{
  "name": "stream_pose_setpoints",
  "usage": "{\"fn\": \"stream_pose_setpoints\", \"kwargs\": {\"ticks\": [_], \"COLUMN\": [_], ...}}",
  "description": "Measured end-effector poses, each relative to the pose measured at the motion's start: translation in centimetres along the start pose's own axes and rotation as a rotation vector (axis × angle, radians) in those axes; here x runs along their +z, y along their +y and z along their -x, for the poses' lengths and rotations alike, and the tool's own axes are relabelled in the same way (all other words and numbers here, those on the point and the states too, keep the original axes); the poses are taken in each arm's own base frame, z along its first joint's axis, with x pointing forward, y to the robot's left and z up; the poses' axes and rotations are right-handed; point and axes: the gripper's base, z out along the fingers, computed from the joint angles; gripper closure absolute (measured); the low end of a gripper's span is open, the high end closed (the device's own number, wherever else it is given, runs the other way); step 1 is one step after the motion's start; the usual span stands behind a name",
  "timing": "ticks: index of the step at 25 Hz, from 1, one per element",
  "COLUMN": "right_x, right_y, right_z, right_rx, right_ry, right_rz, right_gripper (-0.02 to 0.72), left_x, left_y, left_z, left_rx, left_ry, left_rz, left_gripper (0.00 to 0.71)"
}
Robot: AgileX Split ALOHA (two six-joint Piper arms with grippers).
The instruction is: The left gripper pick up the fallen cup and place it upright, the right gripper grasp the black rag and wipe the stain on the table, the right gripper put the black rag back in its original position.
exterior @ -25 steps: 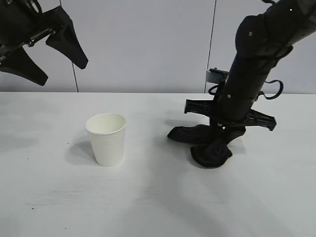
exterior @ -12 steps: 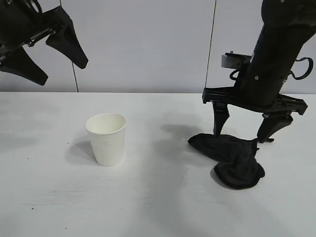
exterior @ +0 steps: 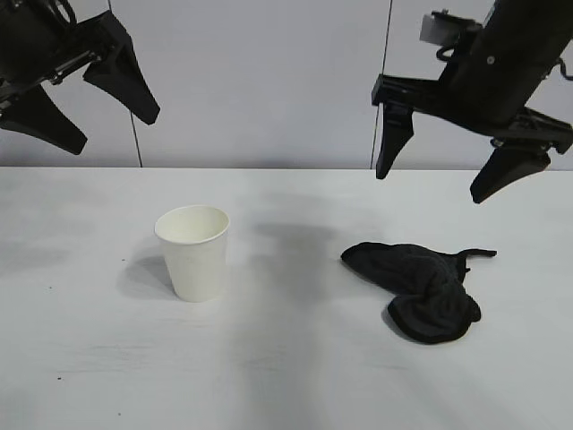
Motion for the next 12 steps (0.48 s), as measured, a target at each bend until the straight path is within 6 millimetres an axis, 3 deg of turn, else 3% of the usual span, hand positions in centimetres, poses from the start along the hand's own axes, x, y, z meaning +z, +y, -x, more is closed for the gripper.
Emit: {"fn": "stream_pose_setpoints", "kwargs": {"ticks": [3, 12], "right_x": [-0.81, -0.82], "right_y": [0.10, 0.09], "right_z": [-0.09, -0.28], "right_rx": [0.003, 0.007], "right_ry": [-0.006, 0.011], "right_rz": [0.009, 0.009], "right_gripper": [0.051, 0.051], "left_x": [0.00, 0.00], "left_y": [0.00, 0.00], "left_z": [0.00, 0.01], "left_rx": [0.000, 0.000], "left_ry": [0.000, -0.001], "left_rz": [0.000, 0.001], "left_gripper": [0.016, 0.016]}}
